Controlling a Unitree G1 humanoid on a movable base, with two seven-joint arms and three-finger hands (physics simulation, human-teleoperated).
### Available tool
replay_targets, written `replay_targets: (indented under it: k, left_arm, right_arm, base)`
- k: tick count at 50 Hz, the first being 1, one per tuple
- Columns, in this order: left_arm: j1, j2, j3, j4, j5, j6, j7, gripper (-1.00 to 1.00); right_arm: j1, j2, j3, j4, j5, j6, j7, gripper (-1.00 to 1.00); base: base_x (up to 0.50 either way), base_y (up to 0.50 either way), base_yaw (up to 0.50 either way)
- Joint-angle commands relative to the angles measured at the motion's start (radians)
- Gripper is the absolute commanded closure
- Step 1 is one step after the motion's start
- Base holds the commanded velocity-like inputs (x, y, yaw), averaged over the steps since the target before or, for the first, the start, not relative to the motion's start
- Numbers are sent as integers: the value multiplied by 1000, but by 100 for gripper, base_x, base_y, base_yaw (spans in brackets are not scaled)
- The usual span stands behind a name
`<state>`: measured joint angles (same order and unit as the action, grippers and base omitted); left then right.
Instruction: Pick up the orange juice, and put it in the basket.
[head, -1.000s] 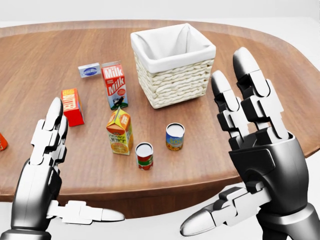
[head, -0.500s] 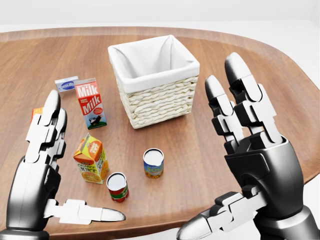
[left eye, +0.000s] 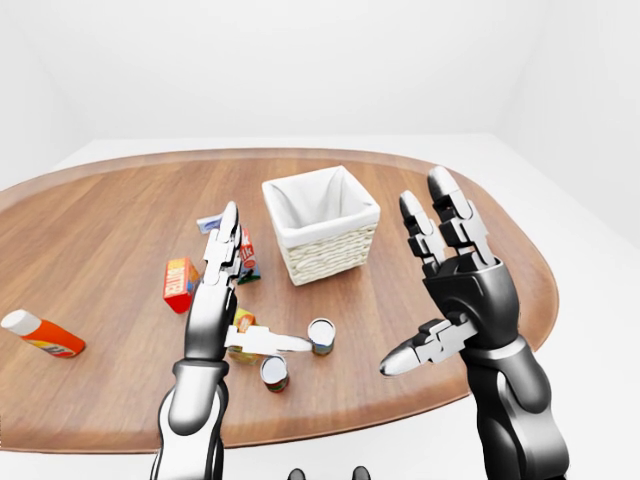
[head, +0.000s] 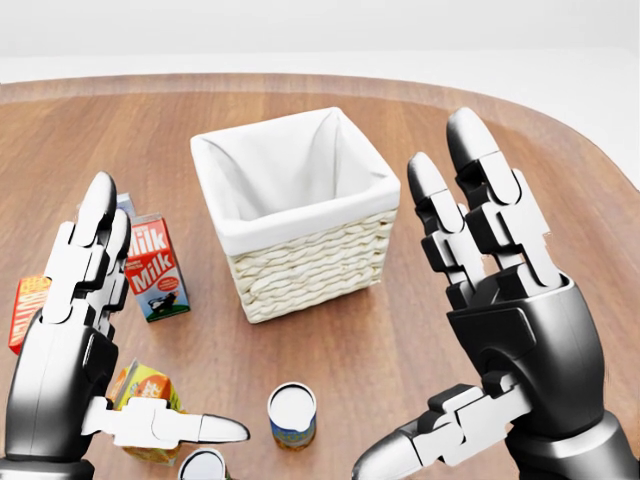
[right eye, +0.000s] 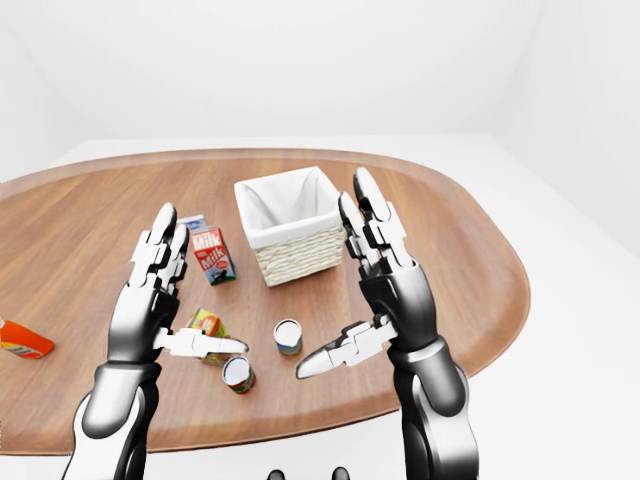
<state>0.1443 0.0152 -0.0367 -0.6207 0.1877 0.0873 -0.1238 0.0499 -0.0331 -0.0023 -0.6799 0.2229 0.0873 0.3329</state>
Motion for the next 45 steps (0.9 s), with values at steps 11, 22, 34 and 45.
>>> replay_targets:
  k: [11, 22, 34, 45]
  left_arm:
    - [9, 2, -3, -12, -15, 0, -16, -100]
    - [8, 1, -11, -32, -15, 0, -17, -100]
    - [15, 5, -6, -22, -5, 0, -7, -100]
    - [-173, 91, 185, -98, 152, -173, -214, -100]
  right_arm:
    - [35, 6, 29, 28, -15, 0, 10, -100]
    - [36, 4, 31, 29, -19, 0, 12, -100]
    - [52, 3, 42, 25, -28, 0, 21, -100]
    - [33, 3, 16, 43, -16, 0, 17, -100]
  base:
    - [50, -11, 0]
    - [49, -15, 0]
    - [22, -1, 0]
    - [0, 0, 0]
